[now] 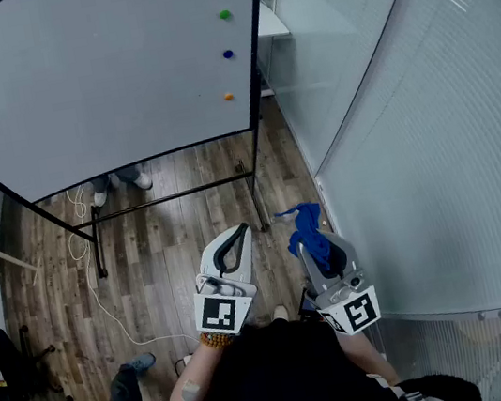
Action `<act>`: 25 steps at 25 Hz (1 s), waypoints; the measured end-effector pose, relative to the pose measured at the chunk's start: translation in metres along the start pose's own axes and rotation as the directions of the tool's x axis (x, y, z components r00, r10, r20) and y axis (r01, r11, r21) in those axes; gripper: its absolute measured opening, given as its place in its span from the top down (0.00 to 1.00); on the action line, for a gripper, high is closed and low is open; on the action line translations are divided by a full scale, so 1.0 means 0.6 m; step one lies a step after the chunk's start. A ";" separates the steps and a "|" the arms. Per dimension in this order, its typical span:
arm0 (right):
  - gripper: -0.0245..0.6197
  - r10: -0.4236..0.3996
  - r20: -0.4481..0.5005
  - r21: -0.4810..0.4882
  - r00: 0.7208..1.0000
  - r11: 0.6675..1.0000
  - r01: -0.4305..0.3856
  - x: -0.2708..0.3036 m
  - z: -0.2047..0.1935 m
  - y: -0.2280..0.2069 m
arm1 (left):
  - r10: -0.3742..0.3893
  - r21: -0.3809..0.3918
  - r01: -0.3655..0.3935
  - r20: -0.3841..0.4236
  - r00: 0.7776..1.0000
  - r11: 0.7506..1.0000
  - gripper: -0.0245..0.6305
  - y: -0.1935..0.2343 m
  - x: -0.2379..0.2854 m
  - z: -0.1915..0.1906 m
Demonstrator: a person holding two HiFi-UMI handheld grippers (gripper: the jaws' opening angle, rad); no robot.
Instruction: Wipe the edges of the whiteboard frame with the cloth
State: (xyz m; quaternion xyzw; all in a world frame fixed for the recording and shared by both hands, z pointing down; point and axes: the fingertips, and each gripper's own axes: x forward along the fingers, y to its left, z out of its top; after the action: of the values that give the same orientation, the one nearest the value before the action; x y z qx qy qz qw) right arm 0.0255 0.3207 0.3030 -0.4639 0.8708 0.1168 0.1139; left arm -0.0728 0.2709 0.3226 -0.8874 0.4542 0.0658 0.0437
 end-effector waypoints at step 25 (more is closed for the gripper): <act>0.77 0.057 0.138 -0.154 0.989 0.987 -0.036 0.229 -0.010 -0.041 | -0.015 0.022 0.015 -0.013 1.000 1.000 0.80 0.194 0.037 -0.015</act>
State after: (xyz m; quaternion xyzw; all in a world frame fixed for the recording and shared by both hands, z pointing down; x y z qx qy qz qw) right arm -0.0292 0.1978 0.2643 -0.4412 0.8596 0.2179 0.1374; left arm -0.1537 0.1840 0.3260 -0.8907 0.4485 0.0546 0.0512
